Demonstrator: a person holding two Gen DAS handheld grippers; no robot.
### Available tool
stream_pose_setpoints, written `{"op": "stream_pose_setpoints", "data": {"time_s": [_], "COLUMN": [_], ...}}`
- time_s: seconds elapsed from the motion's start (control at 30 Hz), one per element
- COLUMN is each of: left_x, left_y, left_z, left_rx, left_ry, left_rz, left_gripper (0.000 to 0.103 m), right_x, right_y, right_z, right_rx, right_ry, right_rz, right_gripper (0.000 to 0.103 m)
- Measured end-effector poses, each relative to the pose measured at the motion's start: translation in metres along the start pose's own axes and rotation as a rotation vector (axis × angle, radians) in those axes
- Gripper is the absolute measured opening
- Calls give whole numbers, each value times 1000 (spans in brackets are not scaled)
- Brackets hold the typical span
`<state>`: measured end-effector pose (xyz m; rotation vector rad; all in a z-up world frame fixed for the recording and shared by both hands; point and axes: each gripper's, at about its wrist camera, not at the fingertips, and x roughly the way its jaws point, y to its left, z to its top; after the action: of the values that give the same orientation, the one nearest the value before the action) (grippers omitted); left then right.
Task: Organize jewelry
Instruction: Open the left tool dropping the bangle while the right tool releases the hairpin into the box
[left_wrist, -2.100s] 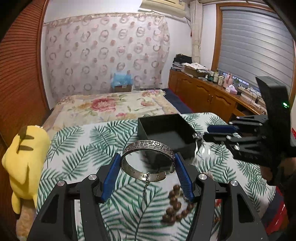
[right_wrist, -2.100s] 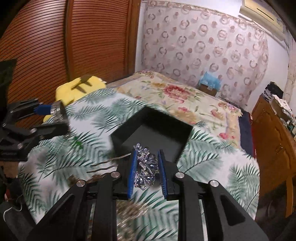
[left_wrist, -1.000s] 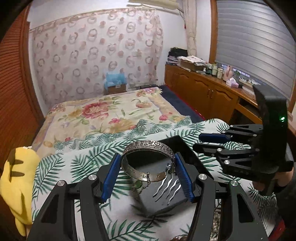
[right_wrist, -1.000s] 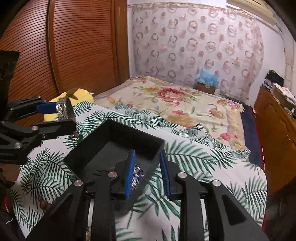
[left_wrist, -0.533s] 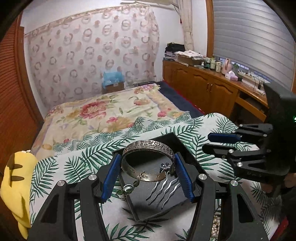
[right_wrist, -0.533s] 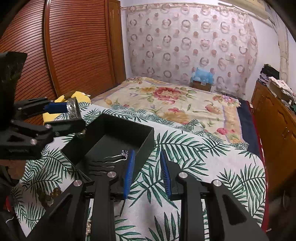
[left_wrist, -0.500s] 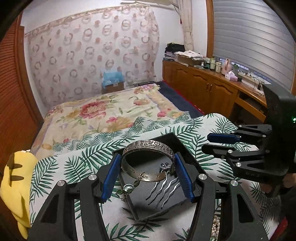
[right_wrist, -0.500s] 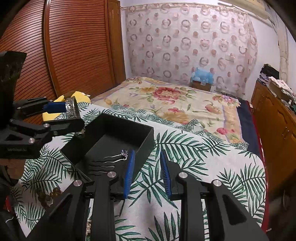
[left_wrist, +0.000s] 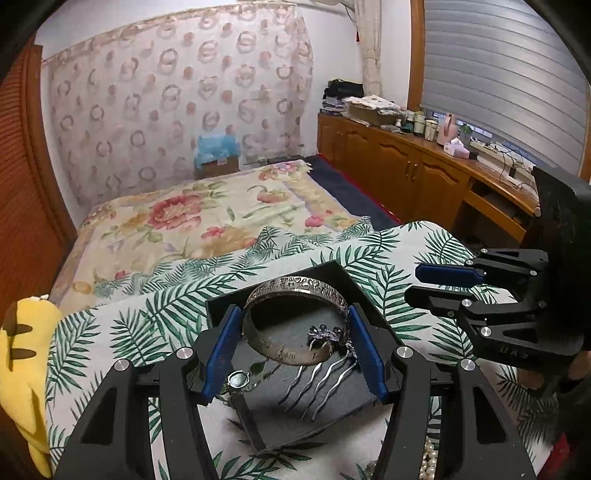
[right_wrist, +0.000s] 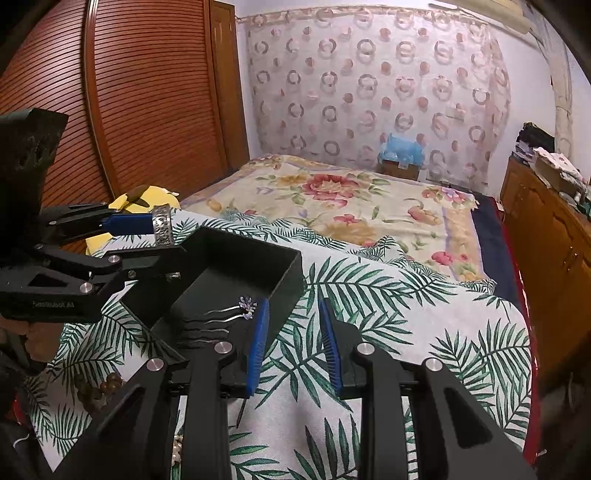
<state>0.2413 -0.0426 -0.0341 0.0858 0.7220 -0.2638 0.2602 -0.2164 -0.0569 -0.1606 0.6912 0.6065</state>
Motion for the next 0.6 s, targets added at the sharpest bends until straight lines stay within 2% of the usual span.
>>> {"op": "stream_pose_setpoints", "data": {"time_s": [0.07,0.13,0.23,0.4,0.6], "left_x": [4,7,5,-14,-41], "left_y": [6,13,21,26,28], "left_z": [0,0,0,1,-18], "left_rx": [-14,-33,-51,-50,-37], "left_ry": [15,30,32,-7,-20], "left_rz": [-1,1,6,39,63], "left_gripper": [57,64,64,64,64], "right_x": [1,0,-1,-4,-17], "right_y": [1,1,3,7,19], "right_z": [-1,-3,-4,-6,-17], "right_rx": [2,2,0,-2,-6], "right_ry": [4,5,4,4,3], "right_rz": [-2,-3,-2,-6,0], "right_gripper": [30,30,30,30,30]}}
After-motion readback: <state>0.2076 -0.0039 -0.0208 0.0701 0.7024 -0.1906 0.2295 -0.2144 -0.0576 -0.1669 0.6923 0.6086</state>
